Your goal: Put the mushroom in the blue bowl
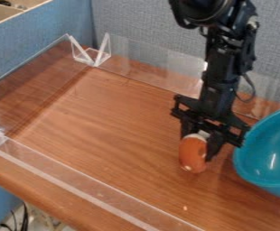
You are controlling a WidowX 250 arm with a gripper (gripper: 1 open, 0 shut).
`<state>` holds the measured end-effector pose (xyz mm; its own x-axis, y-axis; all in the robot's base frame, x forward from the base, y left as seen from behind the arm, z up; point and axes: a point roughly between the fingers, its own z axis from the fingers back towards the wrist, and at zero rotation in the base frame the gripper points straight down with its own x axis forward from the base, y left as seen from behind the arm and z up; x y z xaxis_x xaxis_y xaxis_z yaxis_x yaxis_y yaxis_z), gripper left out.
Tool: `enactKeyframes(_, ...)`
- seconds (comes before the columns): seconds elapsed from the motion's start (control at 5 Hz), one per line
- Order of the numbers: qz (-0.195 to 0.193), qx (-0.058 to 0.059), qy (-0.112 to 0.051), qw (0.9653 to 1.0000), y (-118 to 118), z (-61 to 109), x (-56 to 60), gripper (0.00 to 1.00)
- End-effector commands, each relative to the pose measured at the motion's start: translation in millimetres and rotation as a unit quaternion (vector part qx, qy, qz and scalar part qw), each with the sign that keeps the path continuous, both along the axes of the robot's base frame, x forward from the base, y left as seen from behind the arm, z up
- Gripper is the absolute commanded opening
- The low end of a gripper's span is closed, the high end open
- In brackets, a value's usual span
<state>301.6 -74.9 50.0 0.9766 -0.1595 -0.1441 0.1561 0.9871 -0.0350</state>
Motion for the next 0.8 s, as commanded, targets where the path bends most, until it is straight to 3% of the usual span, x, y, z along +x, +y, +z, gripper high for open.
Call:
enactKeyframes(0.0,-0.012,-0.008,-0.043,0.999,10.1,28.9,7.9,0.0)
enactKeyframes(0.4,-0.003,-0.007,-0.04,0.9992,23.1,13.1,16.9,0.0)
enactKeyframes(0.6,-0.011,-0.008,-0.038,0.9992,11.4,12.9,21.5,0.0)
